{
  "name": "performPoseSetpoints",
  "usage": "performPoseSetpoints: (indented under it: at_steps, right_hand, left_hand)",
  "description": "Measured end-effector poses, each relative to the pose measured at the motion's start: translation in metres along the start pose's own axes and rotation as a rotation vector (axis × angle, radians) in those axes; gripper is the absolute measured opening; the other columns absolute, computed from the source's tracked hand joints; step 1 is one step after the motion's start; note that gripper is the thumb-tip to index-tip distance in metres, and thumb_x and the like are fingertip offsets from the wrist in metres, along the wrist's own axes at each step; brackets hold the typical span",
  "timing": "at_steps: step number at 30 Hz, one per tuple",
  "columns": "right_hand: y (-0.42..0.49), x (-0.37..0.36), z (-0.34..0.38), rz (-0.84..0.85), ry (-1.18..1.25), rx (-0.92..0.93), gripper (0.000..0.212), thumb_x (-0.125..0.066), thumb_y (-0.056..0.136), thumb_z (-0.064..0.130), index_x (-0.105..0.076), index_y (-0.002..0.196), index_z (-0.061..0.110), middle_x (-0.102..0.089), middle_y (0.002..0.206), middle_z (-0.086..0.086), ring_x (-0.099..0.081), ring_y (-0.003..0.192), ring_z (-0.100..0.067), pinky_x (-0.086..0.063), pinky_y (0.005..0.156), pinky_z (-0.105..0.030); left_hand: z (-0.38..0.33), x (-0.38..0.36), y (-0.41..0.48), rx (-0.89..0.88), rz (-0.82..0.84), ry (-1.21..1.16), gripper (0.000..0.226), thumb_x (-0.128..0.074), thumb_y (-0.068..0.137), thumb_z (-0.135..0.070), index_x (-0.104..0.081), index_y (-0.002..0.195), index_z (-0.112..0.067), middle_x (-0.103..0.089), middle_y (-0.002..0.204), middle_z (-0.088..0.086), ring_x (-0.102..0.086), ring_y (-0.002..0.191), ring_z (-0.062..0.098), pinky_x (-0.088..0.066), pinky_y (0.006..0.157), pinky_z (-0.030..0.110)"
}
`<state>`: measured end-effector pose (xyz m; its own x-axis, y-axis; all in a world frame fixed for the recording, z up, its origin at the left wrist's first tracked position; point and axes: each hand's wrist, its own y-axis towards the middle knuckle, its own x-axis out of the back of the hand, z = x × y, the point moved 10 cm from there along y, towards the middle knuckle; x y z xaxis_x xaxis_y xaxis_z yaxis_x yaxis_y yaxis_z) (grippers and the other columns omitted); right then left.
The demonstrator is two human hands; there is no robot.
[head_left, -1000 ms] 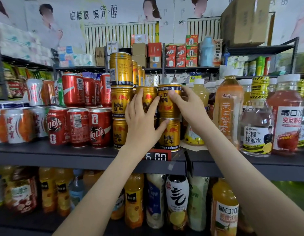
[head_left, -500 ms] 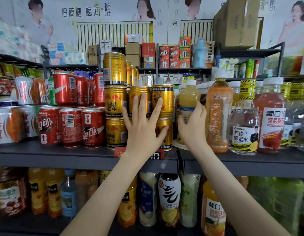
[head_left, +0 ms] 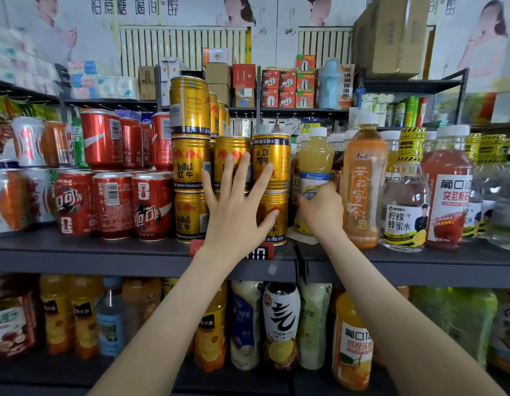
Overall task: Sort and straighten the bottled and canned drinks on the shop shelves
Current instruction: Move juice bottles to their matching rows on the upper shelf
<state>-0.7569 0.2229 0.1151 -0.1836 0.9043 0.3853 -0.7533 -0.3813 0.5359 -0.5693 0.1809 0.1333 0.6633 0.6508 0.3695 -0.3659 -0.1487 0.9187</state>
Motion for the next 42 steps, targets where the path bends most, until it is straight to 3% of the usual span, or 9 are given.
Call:
performPoseSetpoints:
  at_steps: [4,8,16,23,26,29,33,36,42]
  right_hand:
    - [-0.005,0.013,0.004,-0.059,0.002,0.044,0.042,-0.067,0.087,0.022,-0.048,0.117,-0.001,-0.062,0.115,-0.019,-0.061,0.103,-0.034,-0.048,0.078,-0.036]
    - [-0.019,0.021,0.011,-0.072,0.093,0.128,0.039,-0.07,0.082,0.021,-0.05,0.111,0.004,-0.064,0.109,-0.014,-0.063,0.099,-0.03,-0.053,0.081,-0.038]
    - [-0.063,0.065,0.03,-0.171,0.158,0.26,0.047,-0.07,0.082,0.025,-0.051,0.124,0.015,-0.065,0.102,0.004,-0.062,0.092,-0.013,-0.044,0.074,-0.021]
    - [-0.104,0.105,0.029,-0.135,0.242,0.281,0.049,-0.076,0.078,0.035,-0.058,0.122,0.021,-0.069,0.099,0.013,-0.065,0.088,0.002,-0.057,0.081,-0.03]
    - [-0.127,0.112,0.032,-0.035,0.323,0.279,0.042,-0.078,0.077,0.032,-0.062,0.115,0.023,-0.07,0.098,0.015,-0.065,0.091,0.002,-0.057,0.083,-0.033]
    - [-0.152,0.101,0.031,0.159,0.461,0.238,0.037,-0.08,0.074,0.029,-0.065,0.107,0.023,-0.073,0.097,0.009,-0.069,0.092,-0.007,-0.057,0.083,-0.039]
    - [-0.187,0.067,0.015,0.404,0.522,0.149,0.044,-0.082,0.068,0.029,-0.067,0.109,0.022,-0.074,0.098,0.006,-0.069,0.093,-0.011,-0.056,0.084,-0.042]
    - [-0.217,0.039,0.001,0.591,0.493,0.111,0.053,-0.083,0.064,0.04,-0.064,0.11,0.023,-0.073,0.099,0.008,-0.069,0.092,-0.008,-0.056,0.084,-0.039]
    - [-0.307,-0.02,-0.002,0.993,0.613,0.015,0.042,-0.073,0.07,0.037,-0.06,0.109,0.03,-0.072,0.101,0.011,-0.068,0.094,-0.007,-0.055,0.087,-0.037]
  left_hand:
    - [-0.001,-0.003,0.0,-0.003,0.027,-0.02,0.073,-0.046,0.087,-0.054,-0.023,0.15,-0.026,-0.017,0.157,0.014,-0.004,0.146,0.033,0.007,0.11,0.059]
    - [-0.003,-0.002,0.001,-0.006,0.024,-0.061,0.074,-0.055,0.086,-0.048,-0.026,0.15,-0.023,-0.02,0.156,0.016,-0.005,0.146,0.033,0.005,0.11,0.061]
    - [-0.007,0.003,-0.009,-0.01,0.046,-0.165,0.073,-0.06,0.087,-0.04,-0.027,0.149,-0.023,-0.02,0.156,0.014,-0.004,0.146,0.033,0.008,0.111,0.056]
    - [-0.019,0.028,-0.027,0.08,0.038,-0.478,0.059,-0.048,0.087,-0.045,-0.038,0.143,-0.028,-0.028,0.154,-0.001,-0.008,0.145,0.021,-0.001,0.114,0.053]
    - [-0.029,0.054,-0.043,0.176,0.159,-0.919,0.055,-0.052,0.085,-0.05,-0.036,0.138,-0.043,-0.03,0.142,-0.029,-0.02,0.139,0.002,-0.017,0.113,0.031]
    - [-0.049,0.066,-0.071,0.217,0.406,-1.208,0.059,-0.068,0.084,-0.039,-0.035,0.132,-0.049,-0.043,0.125,-0.037,-0.039,0.119,-0.02,-0.032,0.094,0.003]
    - [-0.043,0.064,-0.117,0.384,0.515,-1.145,0.064,-0.078,0.071,-0.044,-0.053,0.128,-0.032,-0.064,0.115,-0.017,-0.059,0.104,-0.006,-0.05,0.088,0.02]
    - [-0.034,0.069,-0.16,0.517,0.619,-1.131,0.046,-0.078,0.075,-0.03,-0.059,0.117,-0.035,-0.067,0.109,-0.019,-0.061,0.098,-0.006,-0.051,0.082,0.017]
    - [-0.002,0.094,-0.259,0.834,0.815,-1.2,0.038,-0.077,0.077,-0.018,-0.064,0.108,-0.036,-0.071,0.103,-0.018,-0.064,0.097,-0.001,-0.052,0.08,0.02]
